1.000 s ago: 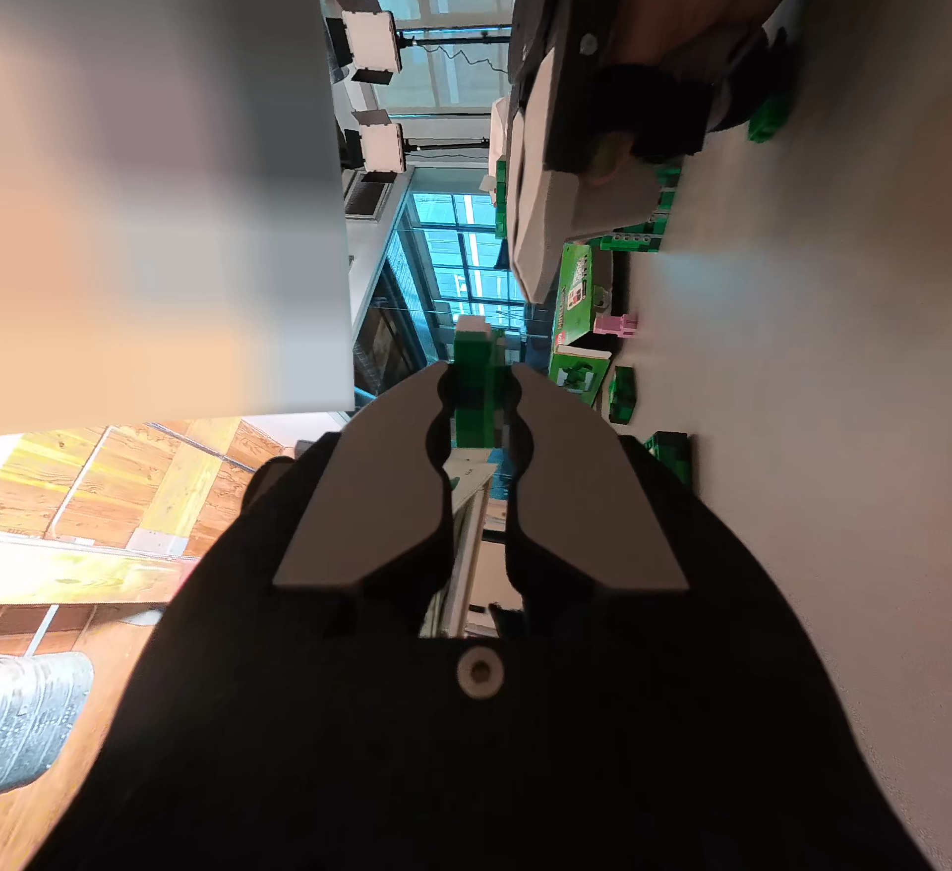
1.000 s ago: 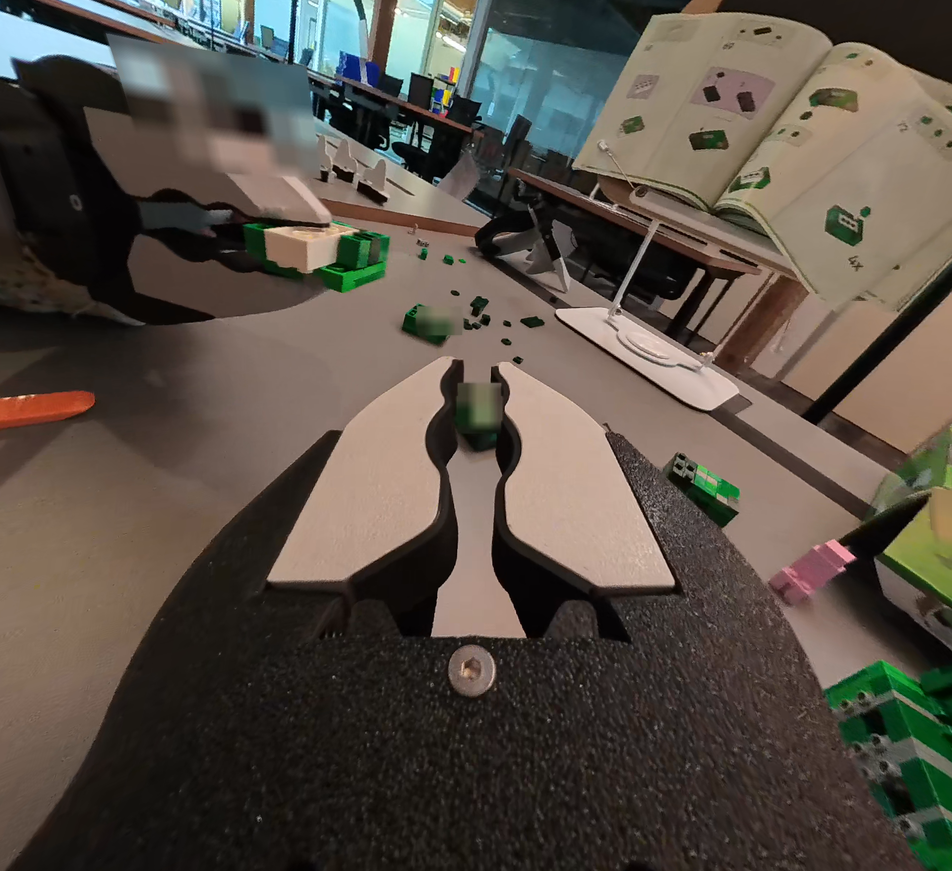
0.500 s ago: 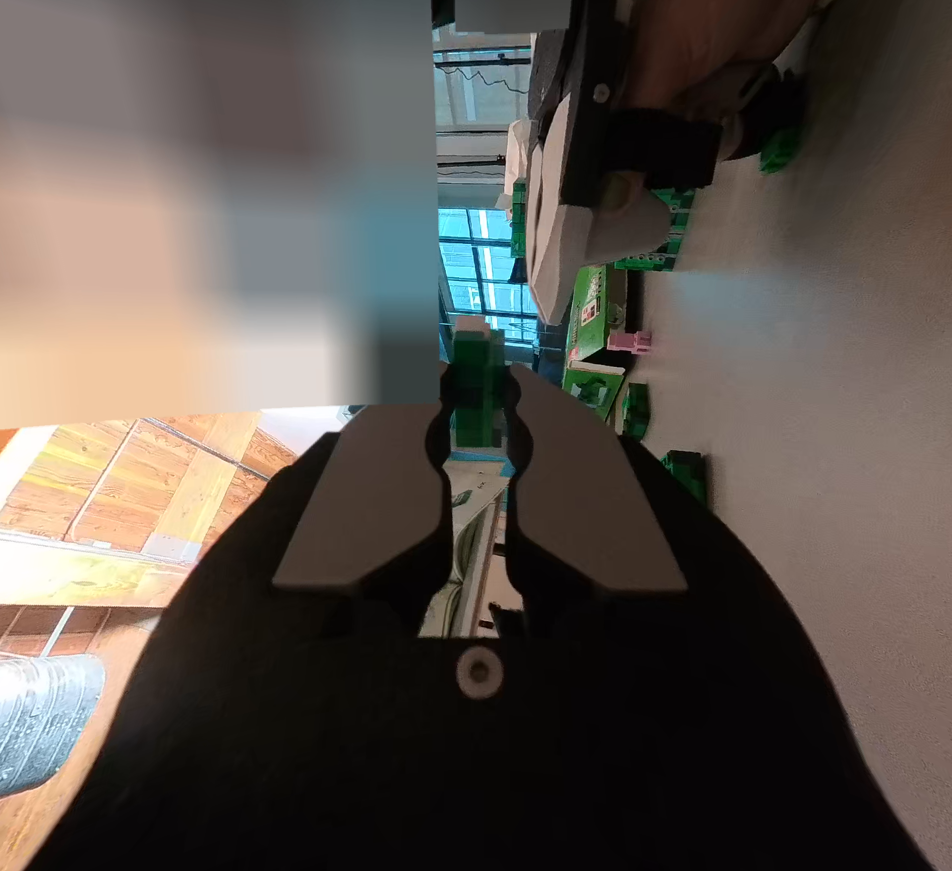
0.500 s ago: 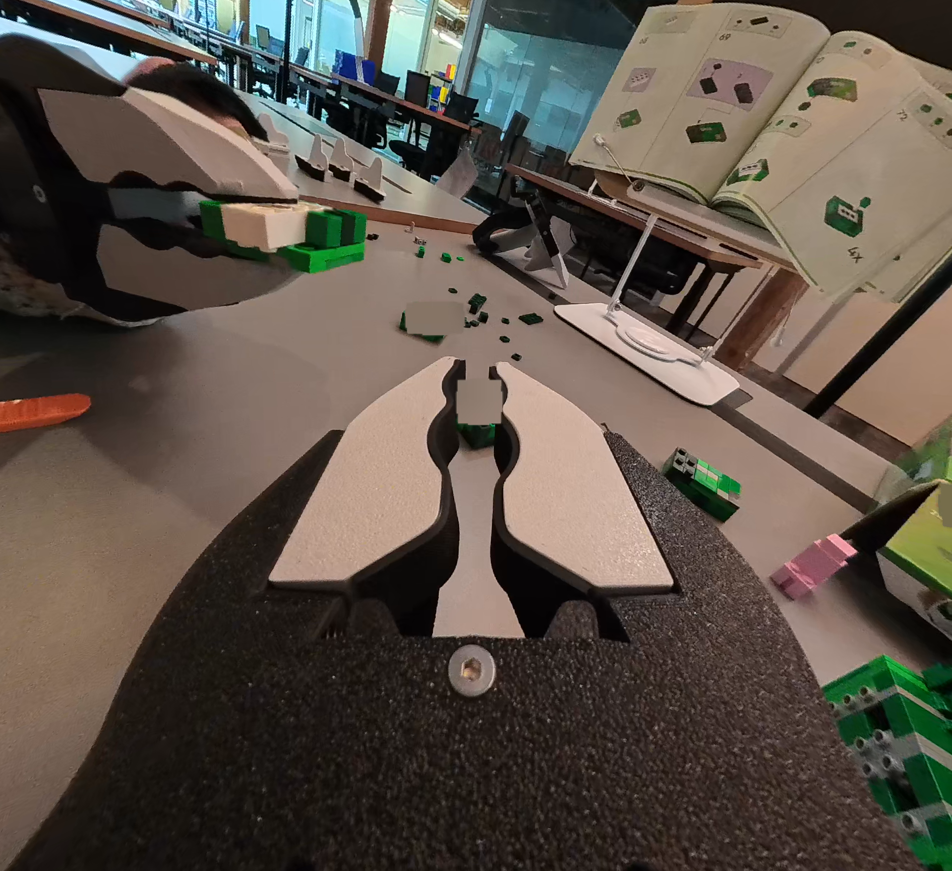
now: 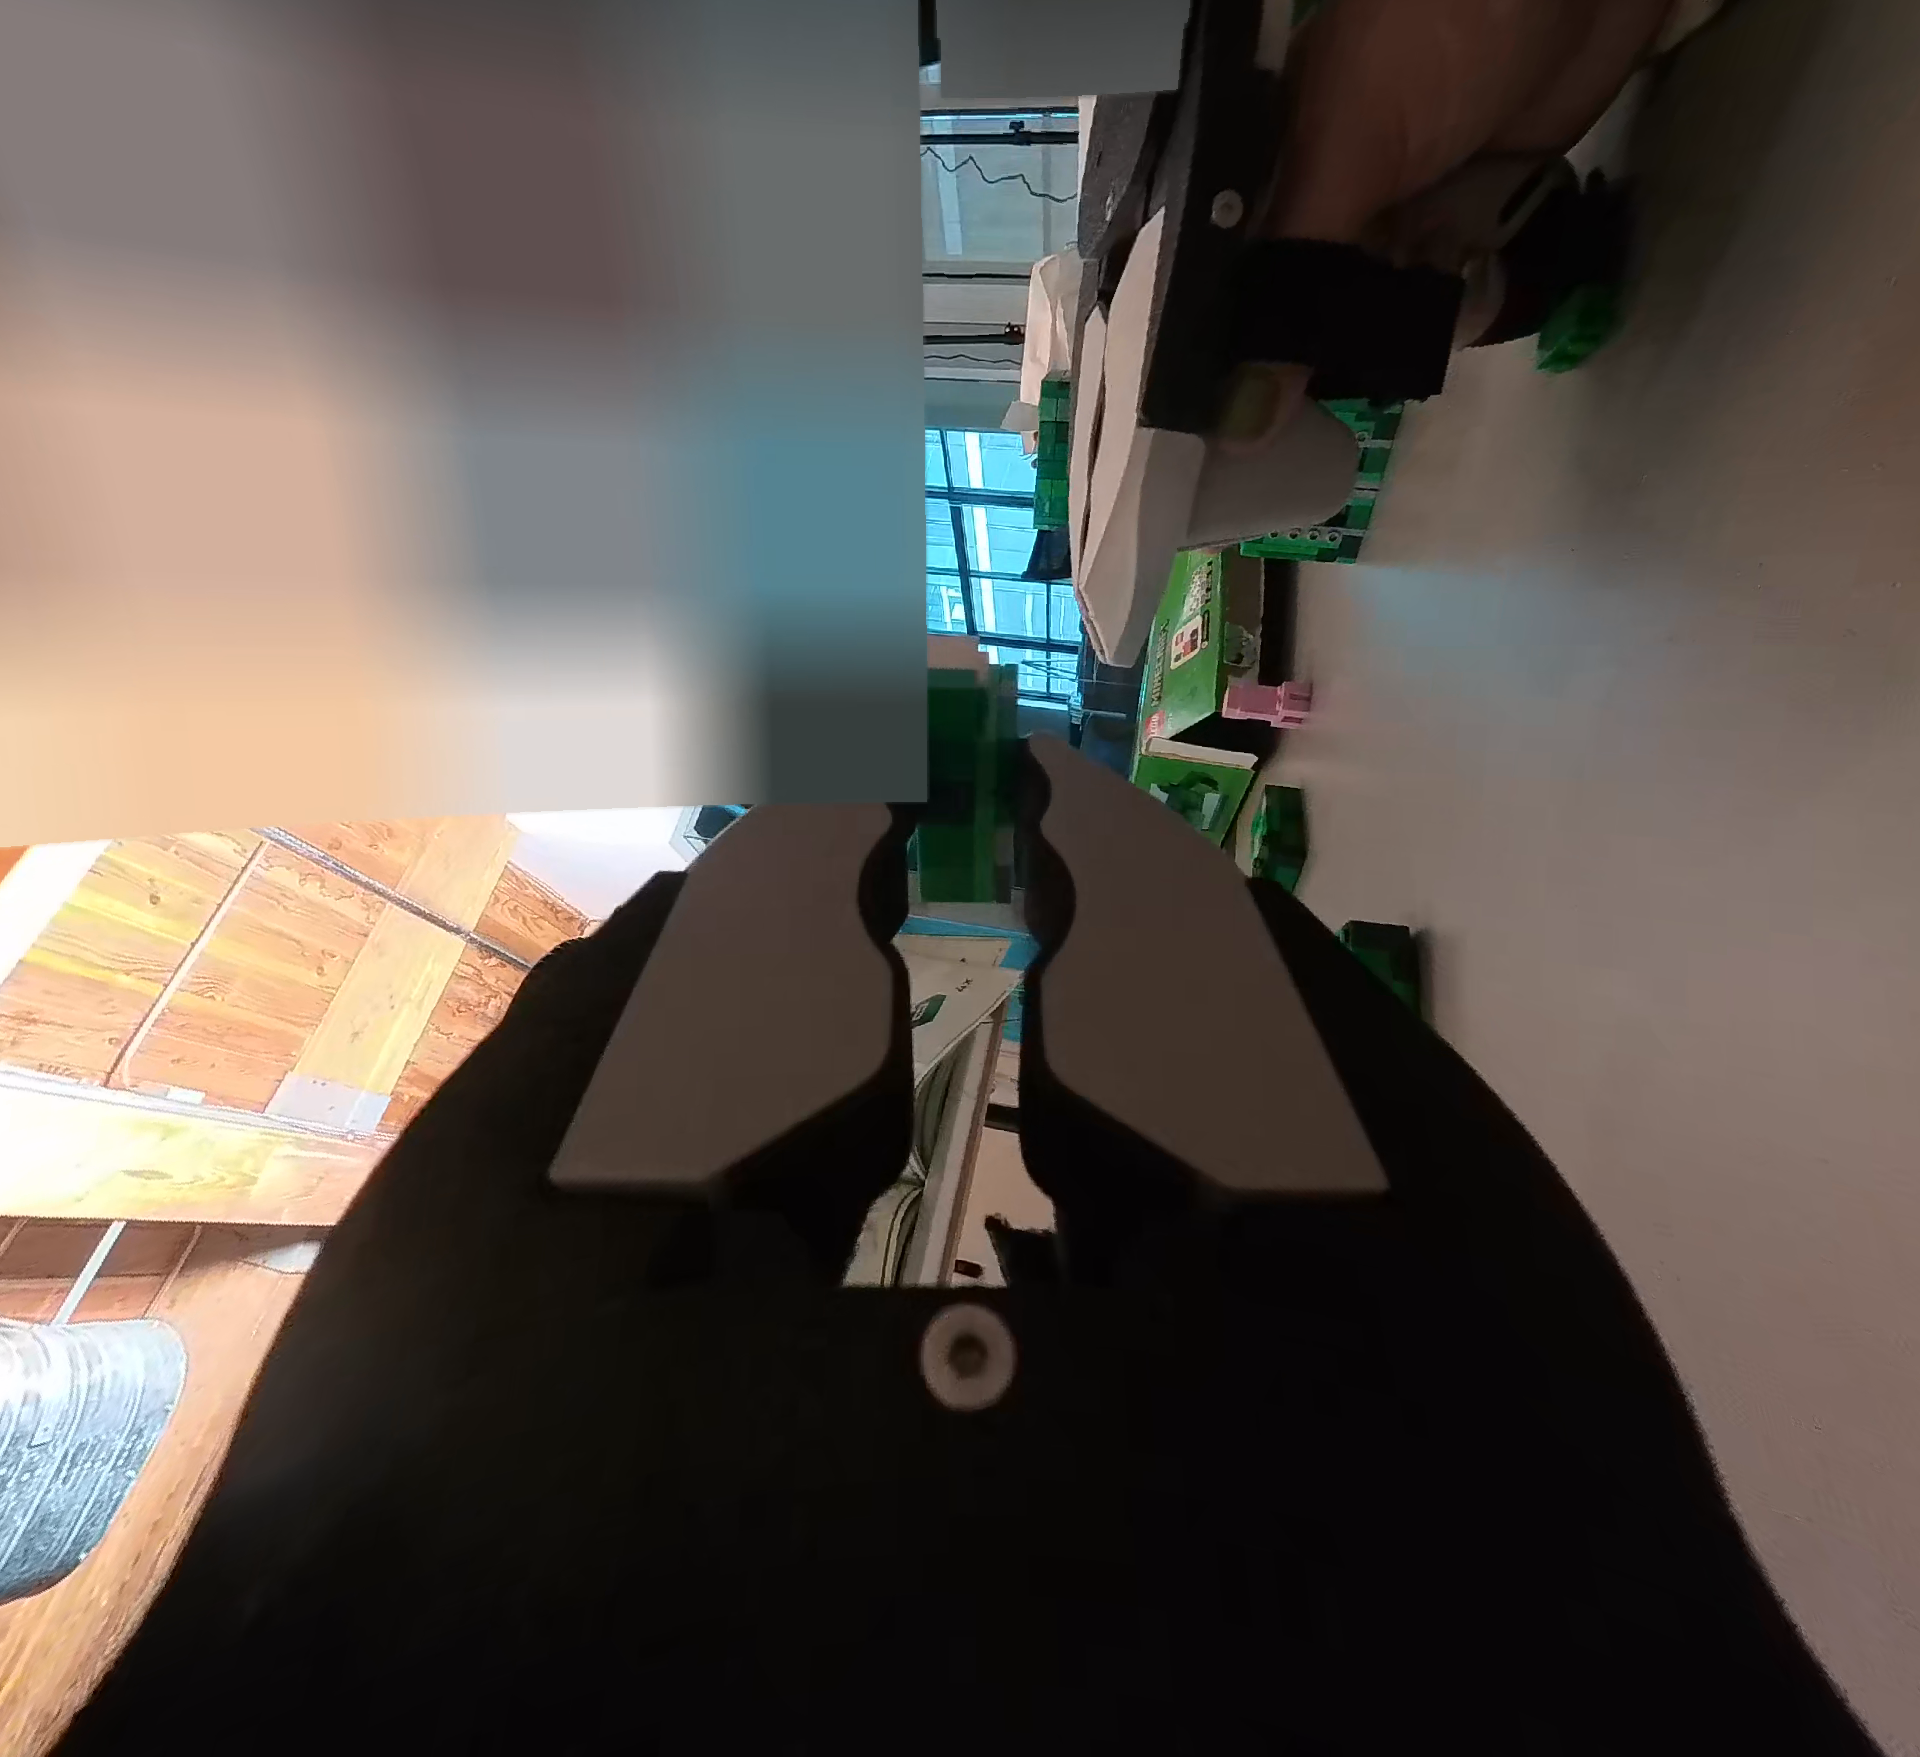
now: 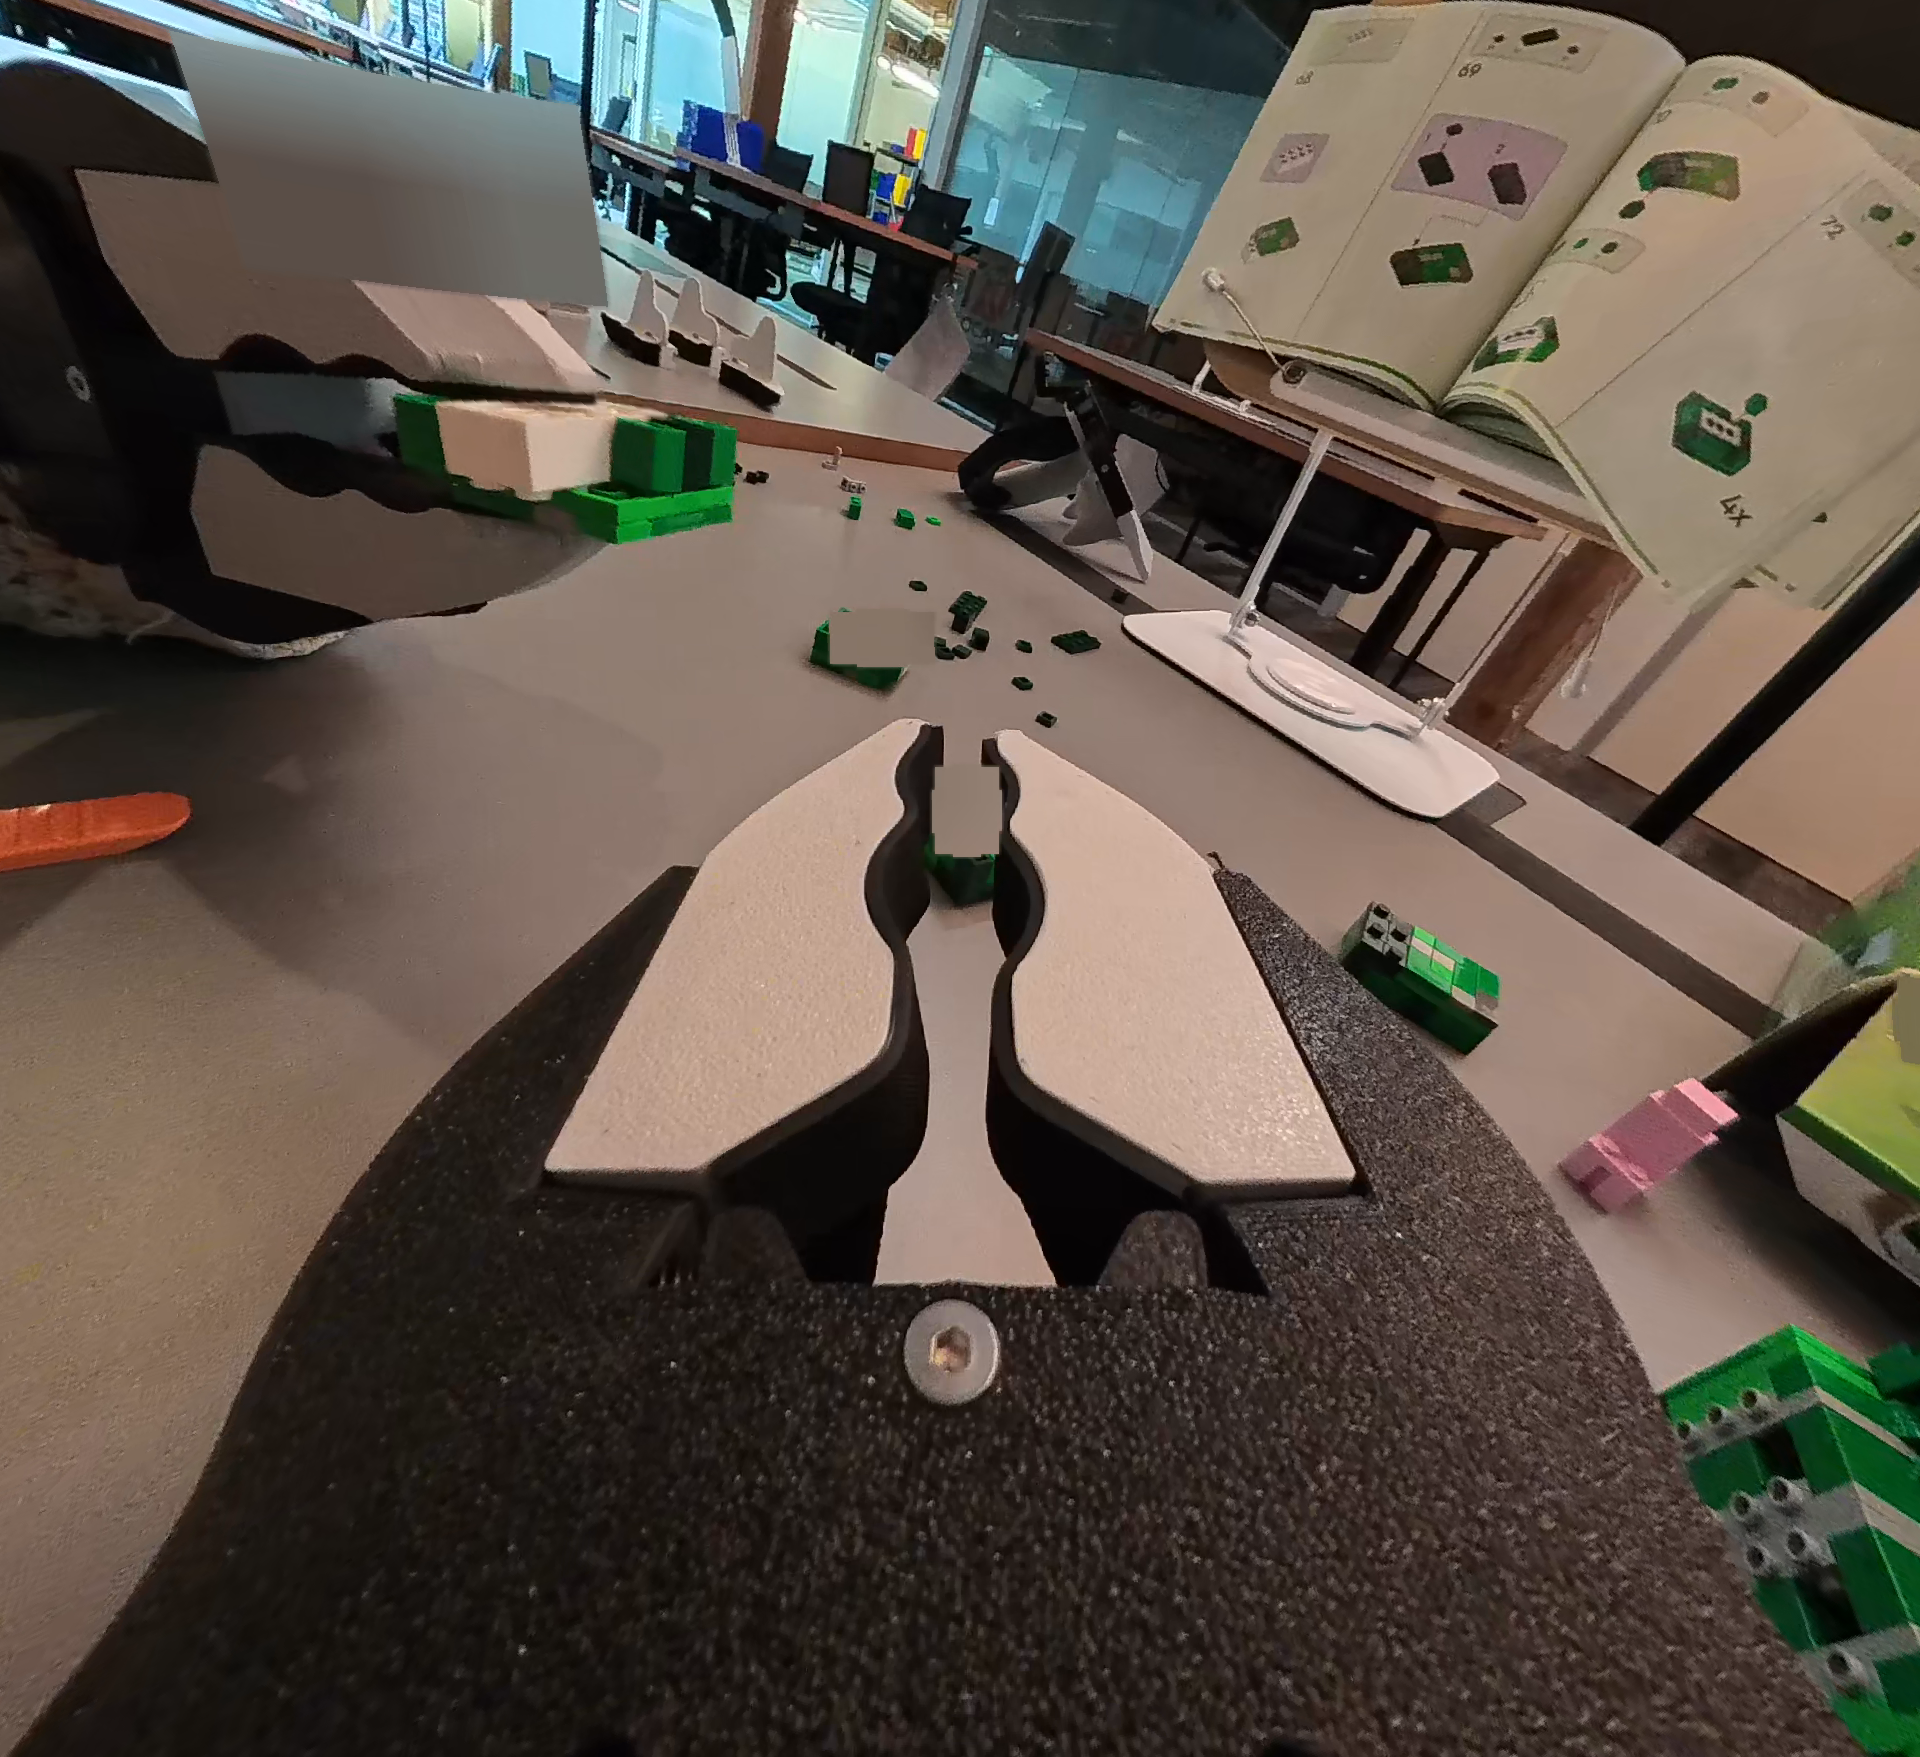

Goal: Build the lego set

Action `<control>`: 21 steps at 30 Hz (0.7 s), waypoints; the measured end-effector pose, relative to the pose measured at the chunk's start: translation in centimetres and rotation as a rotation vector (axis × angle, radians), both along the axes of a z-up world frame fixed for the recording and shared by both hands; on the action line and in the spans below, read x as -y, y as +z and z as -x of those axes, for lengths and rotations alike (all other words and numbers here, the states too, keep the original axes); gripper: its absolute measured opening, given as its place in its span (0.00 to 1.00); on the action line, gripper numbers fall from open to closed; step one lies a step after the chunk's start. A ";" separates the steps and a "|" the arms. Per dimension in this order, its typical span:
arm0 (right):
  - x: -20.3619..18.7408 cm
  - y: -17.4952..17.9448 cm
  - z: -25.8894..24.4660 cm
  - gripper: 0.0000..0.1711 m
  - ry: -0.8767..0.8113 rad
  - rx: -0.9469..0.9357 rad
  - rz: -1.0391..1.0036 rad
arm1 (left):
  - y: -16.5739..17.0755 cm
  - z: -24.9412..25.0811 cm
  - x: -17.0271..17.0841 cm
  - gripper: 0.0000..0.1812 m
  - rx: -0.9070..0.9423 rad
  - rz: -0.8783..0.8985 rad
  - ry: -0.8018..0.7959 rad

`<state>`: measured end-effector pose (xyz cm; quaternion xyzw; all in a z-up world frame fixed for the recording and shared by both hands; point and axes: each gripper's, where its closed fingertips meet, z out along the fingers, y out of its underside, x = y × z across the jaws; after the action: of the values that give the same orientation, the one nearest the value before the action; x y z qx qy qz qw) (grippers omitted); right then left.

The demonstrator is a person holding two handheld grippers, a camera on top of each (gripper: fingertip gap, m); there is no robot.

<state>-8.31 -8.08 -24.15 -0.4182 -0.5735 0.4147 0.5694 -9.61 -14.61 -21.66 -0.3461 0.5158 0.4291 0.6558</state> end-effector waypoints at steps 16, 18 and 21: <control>-3.3 -4.1 -6.5 0.11 -0.155 0.343 0.431 | -2.1 5.7 -3.2 0.09 0.207 0.187 0.145; -2.1 -5.1 -7.7 0.11 -0.126 0.431 0.415 | -2.4 5.6 -3.3 0.09 0.204 0.207 0.138; -1.0 -6.8 -8.9 0.18 -0.079 0.570 0.311 | -2.8 5.1 -3.3 0.09 0.185 0.226 0.124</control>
<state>0.58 -7.10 -30.98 -0.6214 -0.6227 0.3413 0.3310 -14.67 -11.32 -24.46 -0.4868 0.4758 0.3741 0.6299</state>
